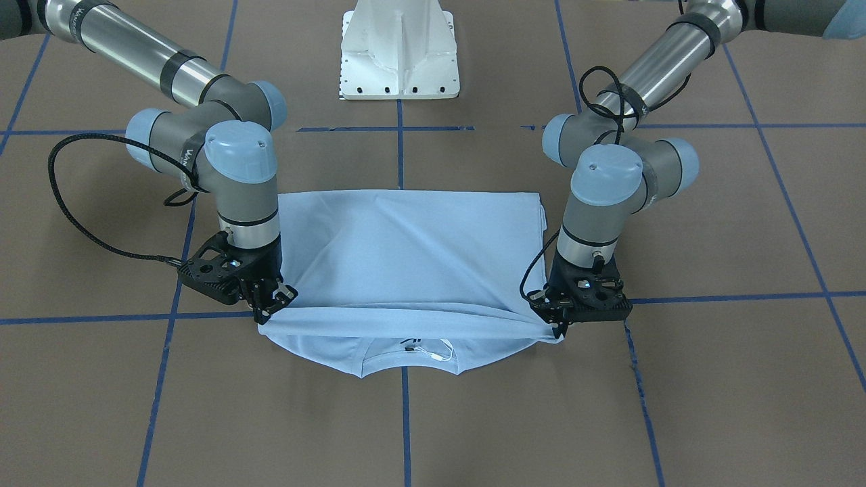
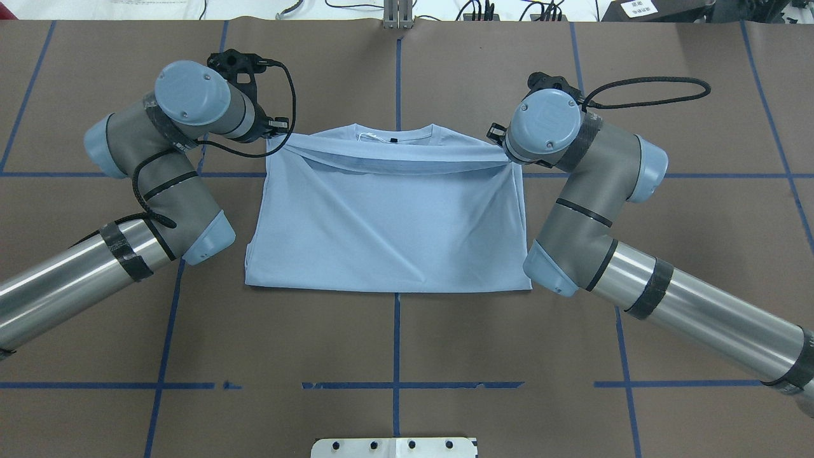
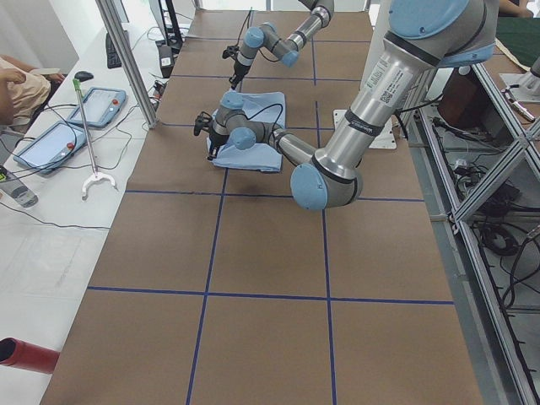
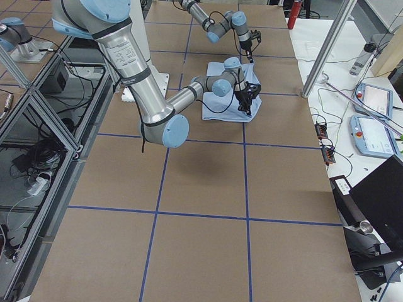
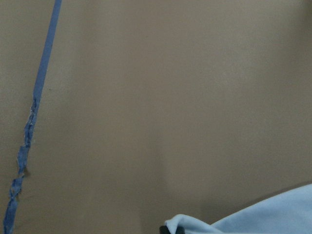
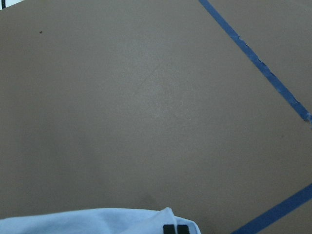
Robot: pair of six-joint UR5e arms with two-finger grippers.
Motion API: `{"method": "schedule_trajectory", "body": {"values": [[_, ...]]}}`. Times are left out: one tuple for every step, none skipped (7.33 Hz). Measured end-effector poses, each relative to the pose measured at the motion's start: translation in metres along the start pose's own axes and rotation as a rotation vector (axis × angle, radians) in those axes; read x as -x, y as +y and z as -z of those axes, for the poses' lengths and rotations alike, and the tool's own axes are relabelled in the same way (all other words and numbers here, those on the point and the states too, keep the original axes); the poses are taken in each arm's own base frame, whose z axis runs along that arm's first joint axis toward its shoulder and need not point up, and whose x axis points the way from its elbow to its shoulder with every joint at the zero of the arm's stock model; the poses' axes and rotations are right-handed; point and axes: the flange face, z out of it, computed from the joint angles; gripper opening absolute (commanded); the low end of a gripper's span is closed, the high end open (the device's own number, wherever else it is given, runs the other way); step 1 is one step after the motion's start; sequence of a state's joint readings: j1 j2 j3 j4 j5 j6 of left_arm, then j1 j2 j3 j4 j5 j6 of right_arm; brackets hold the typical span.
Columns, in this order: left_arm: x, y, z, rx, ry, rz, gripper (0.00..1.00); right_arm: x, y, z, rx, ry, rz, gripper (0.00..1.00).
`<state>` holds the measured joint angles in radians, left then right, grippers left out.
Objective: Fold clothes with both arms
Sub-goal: 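Lay the folded hem near the collar and open both grippers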
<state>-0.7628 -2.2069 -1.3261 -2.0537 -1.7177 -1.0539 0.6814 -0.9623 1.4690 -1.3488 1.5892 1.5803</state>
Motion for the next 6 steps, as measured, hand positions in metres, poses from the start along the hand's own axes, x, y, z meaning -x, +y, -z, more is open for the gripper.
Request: {"method": "schedule_trajectory", "body": {"values": [[-0.001, 0.000, 0.000, 0.000, 0.001, -0.001, 0.09, 0.000, 0.000, 0.000, 0.000, -0.001, -0.001, 0.00], [-0.002, 0.001, 0.000, 0.000, 0.003, -0.001, 0.99, 0.000, -0.001, 0.000, -0.001, -0.001, -0.002, 0.99], [-0.003, 0.003, -0.001, -0.002, 0.011, -0.006, 1.00, -0.001, -0.001, -0.001, -0.007, 0.001, 0.010, 1.00], [-0.003, 0.005, 0.001, -0.012, 0.033, -0.031, 1.00, -0.001, -0.003, 0.000, -0.021, 0.000, 0.054, 1.00], [-0.001, 0.008, 0.008, -0.024, 0.063, -0.065, 1.00, -0.001, -0.006, 0.003, -0.027, -0.006, 0.116, 1.00], [0.008, 0.019, 0.022, -0.030, 0.095, -0.088, 1.00, -0.001, -0.009, 0.009, -0.028, -0.016, 0.172, 1.00]]}}
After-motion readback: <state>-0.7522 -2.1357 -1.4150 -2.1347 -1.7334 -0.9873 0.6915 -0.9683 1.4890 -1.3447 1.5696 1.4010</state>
